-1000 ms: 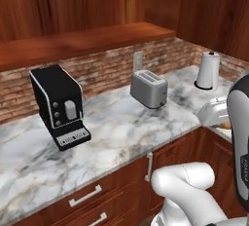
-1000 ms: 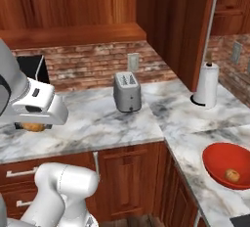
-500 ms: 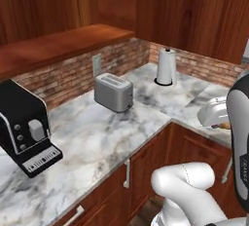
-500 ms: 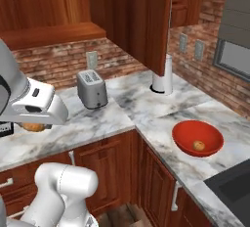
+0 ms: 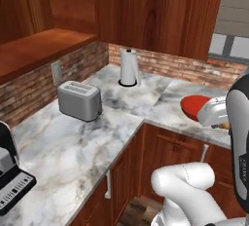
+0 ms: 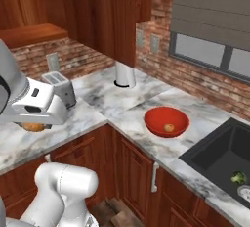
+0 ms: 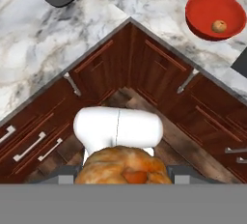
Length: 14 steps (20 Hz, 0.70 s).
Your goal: Pick the tangerines from the cabinet and place them in one bowl. Pick the broccoli from the sink and place it in the other bowl.
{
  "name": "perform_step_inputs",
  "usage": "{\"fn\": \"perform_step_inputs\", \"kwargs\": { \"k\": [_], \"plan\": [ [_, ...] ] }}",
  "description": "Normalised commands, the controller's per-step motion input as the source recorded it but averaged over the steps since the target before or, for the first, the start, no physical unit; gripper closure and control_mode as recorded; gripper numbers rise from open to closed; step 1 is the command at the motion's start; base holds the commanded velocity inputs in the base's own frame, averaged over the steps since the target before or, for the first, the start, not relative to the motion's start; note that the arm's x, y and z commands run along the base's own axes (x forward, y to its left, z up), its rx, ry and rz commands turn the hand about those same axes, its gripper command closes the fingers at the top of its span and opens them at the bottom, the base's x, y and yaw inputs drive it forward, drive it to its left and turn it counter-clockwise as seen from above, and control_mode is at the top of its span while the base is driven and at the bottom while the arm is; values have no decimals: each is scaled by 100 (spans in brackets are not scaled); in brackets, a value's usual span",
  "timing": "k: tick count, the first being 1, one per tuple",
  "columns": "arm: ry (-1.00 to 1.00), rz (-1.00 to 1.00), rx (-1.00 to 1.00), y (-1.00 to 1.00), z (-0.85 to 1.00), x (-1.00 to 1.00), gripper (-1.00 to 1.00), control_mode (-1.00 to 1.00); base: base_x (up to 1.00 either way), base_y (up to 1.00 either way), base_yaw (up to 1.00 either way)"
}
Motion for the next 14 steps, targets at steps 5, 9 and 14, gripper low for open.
{"fn": "perform_step_inputs", "kwargs": {
  "k": [5, 9, 14],
  "plan": [
    [0, 0, 0, 0, 0, 0, 100, 100, 0, -9, -40],
    [0, 0, 0, 0, 0, 0, 100, 100, 5, -15, -36],
    [0, 0, 0, 0, 0, 0, 100, 100, 15, -12, -36]
  ]
}}
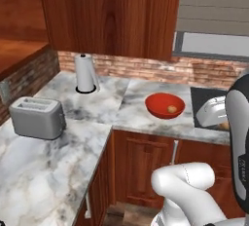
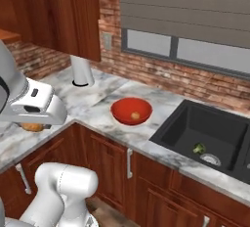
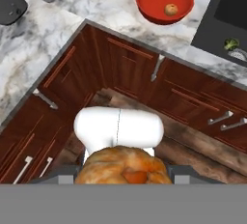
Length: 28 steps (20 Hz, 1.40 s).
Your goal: Pick the tangerines from the cabinet and place them in one bowl. Pick the broccoli from the sink and place it in the other bowl.
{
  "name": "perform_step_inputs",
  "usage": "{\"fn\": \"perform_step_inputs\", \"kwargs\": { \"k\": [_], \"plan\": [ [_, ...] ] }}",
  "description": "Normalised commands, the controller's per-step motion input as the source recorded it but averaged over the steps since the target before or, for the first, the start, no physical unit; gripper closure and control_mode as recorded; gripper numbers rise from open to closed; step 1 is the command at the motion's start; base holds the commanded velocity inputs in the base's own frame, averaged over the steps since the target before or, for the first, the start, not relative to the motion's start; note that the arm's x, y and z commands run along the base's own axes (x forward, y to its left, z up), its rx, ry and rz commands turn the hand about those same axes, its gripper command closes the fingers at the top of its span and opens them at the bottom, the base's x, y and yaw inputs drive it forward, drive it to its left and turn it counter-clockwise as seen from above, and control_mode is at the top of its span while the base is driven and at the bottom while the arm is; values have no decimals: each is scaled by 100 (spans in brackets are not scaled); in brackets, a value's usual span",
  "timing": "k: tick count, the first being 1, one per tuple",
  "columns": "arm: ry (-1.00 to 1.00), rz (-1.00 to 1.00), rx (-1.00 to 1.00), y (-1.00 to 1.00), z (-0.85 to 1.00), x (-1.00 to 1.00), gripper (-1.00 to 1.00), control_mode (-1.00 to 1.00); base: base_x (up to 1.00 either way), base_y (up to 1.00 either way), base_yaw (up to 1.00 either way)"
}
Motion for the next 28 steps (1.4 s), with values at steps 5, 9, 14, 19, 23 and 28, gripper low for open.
{"fn": "perform_step_inputs", "kwargs": {
  "k": [5, 9, 14, 19, 23, 28],
  "plan": [
    [0, 0, 0, 0, 0, 0, 100, 100, 19, -11, -35],
    [0, 0, 0, 0, 0, 0, 100, 100, 24, -12, -31],
    [0, 0, 0, 0, 0, 0, 100, 100, 25, -14, -31],
    [0, 0, 0, 0, 0, 0, 100, 100, 28, -13, -22],
    [0, 0, 0, 0, 0, 0, 100, 100, 32, -26, -8],
    [0, 0, 0, 0, 0, 0, 100, 100, 44, -29, -5]
  ]
}}
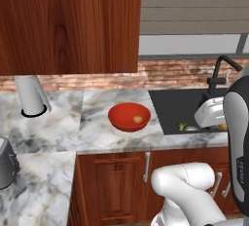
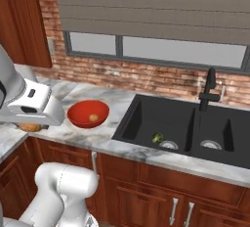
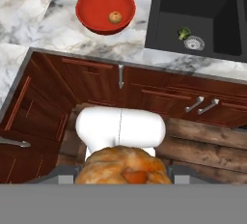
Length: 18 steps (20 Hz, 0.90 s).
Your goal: Pick the tangerines from the cabinet and place them in one bowl. Pick the broccoli from the sink and place it in the other bowl.
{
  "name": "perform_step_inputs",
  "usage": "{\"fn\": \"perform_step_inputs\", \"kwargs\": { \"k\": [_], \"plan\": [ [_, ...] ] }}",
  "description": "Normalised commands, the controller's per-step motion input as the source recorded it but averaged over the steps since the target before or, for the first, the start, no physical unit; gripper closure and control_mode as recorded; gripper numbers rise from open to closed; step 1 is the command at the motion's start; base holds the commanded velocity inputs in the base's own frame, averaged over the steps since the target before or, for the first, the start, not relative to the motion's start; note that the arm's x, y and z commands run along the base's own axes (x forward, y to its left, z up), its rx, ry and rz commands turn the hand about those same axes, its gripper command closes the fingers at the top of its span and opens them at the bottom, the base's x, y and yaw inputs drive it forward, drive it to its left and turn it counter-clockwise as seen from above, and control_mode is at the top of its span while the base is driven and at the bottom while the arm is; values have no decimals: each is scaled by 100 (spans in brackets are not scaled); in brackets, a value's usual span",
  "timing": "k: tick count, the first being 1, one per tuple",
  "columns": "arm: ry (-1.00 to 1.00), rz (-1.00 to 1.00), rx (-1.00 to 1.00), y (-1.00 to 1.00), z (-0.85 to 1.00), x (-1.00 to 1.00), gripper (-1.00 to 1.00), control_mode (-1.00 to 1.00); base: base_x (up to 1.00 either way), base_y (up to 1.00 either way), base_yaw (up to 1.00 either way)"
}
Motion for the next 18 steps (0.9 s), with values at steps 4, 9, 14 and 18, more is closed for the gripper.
{"fn": "perform_step_inputs", "kwargs": {
  "k": [4, 9, 14, 18],
  "plan": [
    [0, 0, 0, 0, 0, 0, 100, 100, 39, -23, -4],
    [0, 0, 0, 0, 0, 0, 100, 100, 15, -13, -2],
    [0, 0, 0, 0, 0, 0, 100, 100, 0, 0, 0],
    [0, 0, 0, 0, 0, 0, 100, 100, 0, 0, 0]
  ]
}}
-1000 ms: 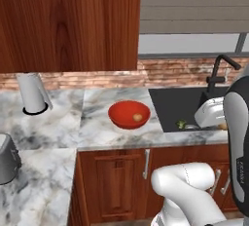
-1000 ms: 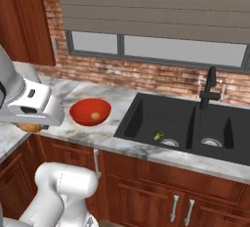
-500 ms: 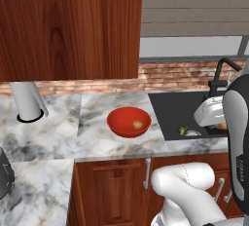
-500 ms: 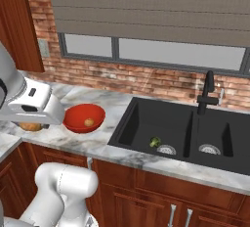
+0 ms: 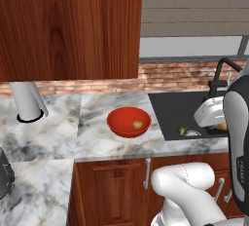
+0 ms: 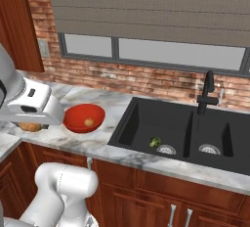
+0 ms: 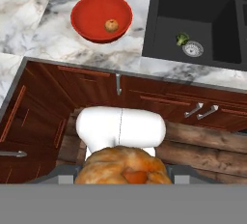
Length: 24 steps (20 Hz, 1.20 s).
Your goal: Pick the tangerines from the cabinet and place them in one bowl. Pick the broccoli from the sink and place it in the other bowl.
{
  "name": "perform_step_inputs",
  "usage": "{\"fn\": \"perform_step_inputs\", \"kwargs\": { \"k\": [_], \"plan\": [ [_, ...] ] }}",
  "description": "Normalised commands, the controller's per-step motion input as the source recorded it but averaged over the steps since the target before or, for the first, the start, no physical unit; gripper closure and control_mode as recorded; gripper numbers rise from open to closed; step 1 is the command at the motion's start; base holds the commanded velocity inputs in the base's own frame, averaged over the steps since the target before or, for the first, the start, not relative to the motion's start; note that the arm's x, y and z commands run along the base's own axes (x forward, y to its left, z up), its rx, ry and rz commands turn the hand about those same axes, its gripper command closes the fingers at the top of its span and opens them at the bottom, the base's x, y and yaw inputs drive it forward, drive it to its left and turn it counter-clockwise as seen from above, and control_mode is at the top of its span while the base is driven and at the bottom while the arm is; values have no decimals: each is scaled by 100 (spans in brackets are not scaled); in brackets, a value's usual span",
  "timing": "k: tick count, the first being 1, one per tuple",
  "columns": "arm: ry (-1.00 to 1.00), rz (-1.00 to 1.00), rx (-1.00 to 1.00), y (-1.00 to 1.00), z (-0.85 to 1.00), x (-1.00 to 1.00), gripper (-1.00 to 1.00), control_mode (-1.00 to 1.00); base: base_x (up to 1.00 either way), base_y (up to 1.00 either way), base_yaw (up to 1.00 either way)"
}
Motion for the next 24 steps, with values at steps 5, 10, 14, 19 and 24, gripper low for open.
{"fn": "perform_step_inputs", "kwargs": {
  "k": [5, 10, 14, 19, 24],
  "plan": [
    [0, 1, 0, -3, 0, 10, 100, -100, 0, 0, 0],
    [3, 14, 1, -23, -3, 47, 100, -100, 0, 0, 0],
    [1, 28, 5, -14, -10, 62, 100, -100, 0, 0, 0],
    [2, 31, 5, -1, -8, 54, 100, -100, 0, 0, 0],
    [-4, 37, -1, -1, -35, 46, 100, -100, 0, 0, 0]
  ]
}}
